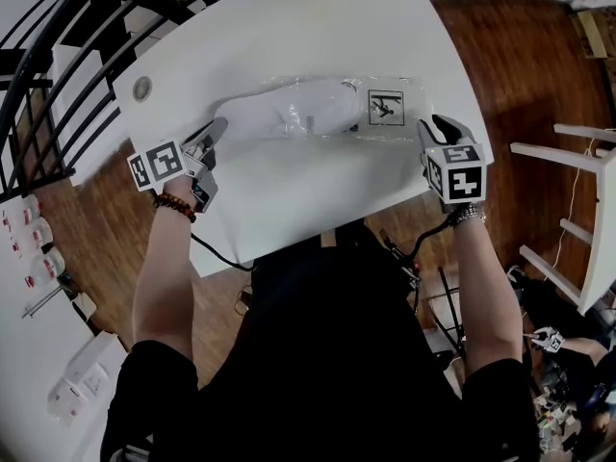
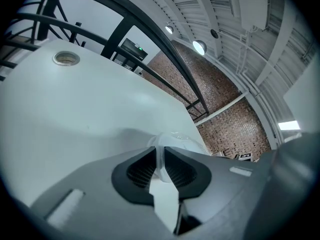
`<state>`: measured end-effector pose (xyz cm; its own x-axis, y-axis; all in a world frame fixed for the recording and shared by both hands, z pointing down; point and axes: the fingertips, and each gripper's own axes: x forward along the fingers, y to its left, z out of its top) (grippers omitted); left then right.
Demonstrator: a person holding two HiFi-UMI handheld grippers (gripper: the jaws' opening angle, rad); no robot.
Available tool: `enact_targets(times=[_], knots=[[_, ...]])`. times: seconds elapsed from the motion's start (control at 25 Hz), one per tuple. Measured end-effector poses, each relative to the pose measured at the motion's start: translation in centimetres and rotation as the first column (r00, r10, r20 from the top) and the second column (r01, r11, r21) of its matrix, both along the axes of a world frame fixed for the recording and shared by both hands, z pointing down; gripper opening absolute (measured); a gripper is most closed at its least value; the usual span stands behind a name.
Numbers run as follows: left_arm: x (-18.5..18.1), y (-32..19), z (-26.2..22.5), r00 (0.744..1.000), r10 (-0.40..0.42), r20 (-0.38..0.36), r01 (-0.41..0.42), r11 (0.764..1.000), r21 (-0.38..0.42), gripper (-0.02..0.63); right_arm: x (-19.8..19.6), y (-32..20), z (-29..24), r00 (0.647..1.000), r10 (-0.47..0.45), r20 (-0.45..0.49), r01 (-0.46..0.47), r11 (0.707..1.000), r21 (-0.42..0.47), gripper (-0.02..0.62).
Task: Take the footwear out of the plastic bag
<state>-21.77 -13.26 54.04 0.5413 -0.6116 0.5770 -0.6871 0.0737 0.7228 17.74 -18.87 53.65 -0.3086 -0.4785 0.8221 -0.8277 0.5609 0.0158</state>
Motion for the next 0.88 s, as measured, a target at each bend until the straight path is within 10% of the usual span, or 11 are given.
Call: enact_targets(times=[0.48, 0.6, 0.88], knots=[[-0.1, 0.1, 0.0, 1.000, -0.017, -0.004, 0.017, 1.000, -0.002, 0.071, 1.7, -2.1, 2.2, 0.993, 0.107, 0.059, -0.101, 0.990, -0.097, 0.123], [-0.1, 0.2, -0.1, 1.000, -0.023, -0.004, 0.023, 1.000, 0.001, 0.071, 1.8, -2.2, 2.2, 0.992, 0.109, 0.062, -0.102, 0.989, -0.107, 0.006], [-0.7, 0.9, -0.3, 0.998, -0.065, -0.008, 0.065, 0.998, 0.010, 0.069, 2.7, -2.1, 1.6, 0.988, 0.143, 0.061, -0.138, 0.988, -0.068, -0.006]])
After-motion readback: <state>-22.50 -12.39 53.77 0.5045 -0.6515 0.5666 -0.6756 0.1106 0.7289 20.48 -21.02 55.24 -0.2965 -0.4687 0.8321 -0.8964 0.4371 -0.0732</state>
